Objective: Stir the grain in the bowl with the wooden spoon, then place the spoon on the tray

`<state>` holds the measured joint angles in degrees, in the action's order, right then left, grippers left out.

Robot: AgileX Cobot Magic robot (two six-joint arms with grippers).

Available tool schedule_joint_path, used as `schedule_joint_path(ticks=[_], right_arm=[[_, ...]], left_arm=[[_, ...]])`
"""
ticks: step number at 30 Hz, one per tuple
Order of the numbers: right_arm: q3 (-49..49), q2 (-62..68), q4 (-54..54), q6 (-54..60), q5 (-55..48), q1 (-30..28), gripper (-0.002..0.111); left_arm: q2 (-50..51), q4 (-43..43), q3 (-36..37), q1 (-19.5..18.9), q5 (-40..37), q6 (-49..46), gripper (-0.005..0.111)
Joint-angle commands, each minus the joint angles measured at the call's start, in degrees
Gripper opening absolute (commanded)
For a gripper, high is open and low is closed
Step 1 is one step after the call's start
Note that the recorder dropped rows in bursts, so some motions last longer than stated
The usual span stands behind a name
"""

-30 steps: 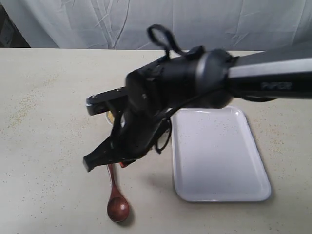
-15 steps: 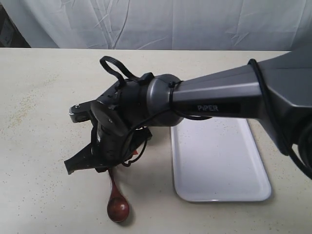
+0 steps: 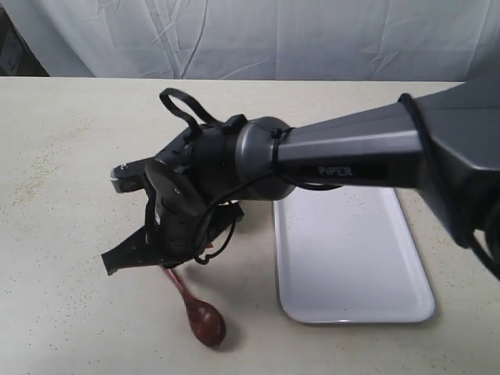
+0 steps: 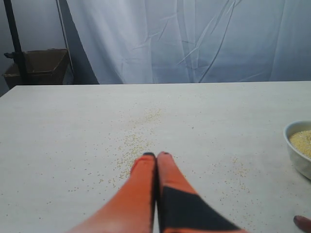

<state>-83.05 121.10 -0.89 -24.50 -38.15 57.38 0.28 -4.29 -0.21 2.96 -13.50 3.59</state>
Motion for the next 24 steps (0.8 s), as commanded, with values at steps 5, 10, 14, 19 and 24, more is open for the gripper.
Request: schedule_joint_path(ticks=[5, 10, 14, 19, 24], right_arm=[[-2.1, -11.0, -12.3, -11.0, 0.5, -3.9, -0.001], [-2.3, -12.1, -13.1, -8.9, -1.1, -7.4, -0.001], [-2.3, -9.1, -5.8, -0.3, -6.0, -5.5, -0.001], [-2.3, -4.7, -0.9, 6.9, -6.1, 0.8, -0.001], [-2.3, -1.4, -2.5, 6.9, -4.5, 4.4, -0.001]], left_arm=[[-0.3, 0.2, 0.2, 0.0, 0.3, 0.2, 0.000], [-0.3, 0.2, 0.2, 0.0, 0.3, 0.2, 0.000], [-0.3, 0.2, 0.2, 0.0, 0.3, 0.2, 0.000], [-0.3, 0.2, 0.2, 0.0, 0.3, 0.2, 0.000], [-0.3, 0.2, 0.2, 0.0, 0.3, 0.2, 0.000]])
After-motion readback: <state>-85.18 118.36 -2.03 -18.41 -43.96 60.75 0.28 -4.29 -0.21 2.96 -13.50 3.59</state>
